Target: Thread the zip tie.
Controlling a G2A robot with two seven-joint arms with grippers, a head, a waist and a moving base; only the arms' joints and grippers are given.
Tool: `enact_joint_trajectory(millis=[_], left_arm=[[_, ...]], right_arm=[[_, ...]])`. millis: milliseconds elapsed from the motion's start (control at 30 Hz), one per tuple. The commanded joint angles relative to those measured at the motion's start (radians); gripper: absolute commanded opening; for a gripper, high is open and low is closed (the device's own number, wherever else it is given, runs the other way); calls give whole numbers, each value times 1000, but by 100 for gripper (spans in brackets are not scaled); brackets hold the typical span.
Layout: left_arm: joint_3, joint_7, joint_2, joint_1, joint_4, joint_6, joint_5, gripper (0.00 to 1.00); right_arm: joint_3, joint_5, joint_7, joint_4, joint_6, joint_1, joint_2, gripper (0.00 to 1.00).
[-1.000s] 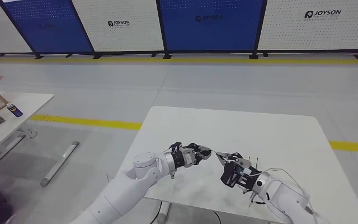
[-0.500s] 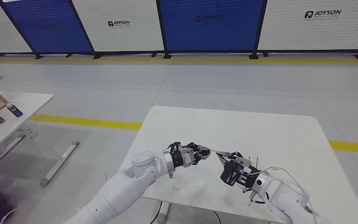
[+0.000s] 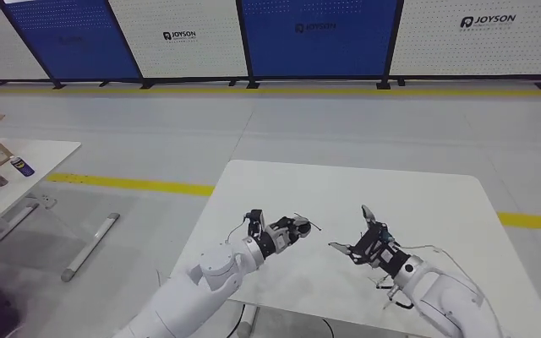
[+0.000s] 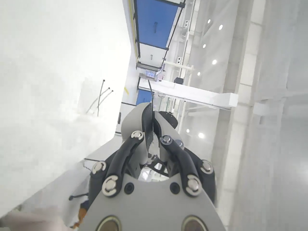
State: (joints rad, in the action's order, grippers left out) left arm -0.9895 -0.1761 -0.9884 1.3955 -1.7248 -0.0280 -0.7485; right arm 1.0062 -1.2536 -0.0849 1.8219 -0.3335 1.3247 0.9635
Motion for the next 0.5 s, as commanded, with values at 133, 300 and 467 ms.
enact_joint_trajectory(millis=[133,300,467], left_arm=[[20,70,-6,31,6,108,129,0],[20,70,-6,31,6,108,129,0],[18,156,-12,40,11,154,175,0]], right_arm=[[58,149,-150,72,-6,35,-6,100],[58,149,-150,72,-6,35,-6,100],[58,149,-150,72,-6,35,-6,100]])
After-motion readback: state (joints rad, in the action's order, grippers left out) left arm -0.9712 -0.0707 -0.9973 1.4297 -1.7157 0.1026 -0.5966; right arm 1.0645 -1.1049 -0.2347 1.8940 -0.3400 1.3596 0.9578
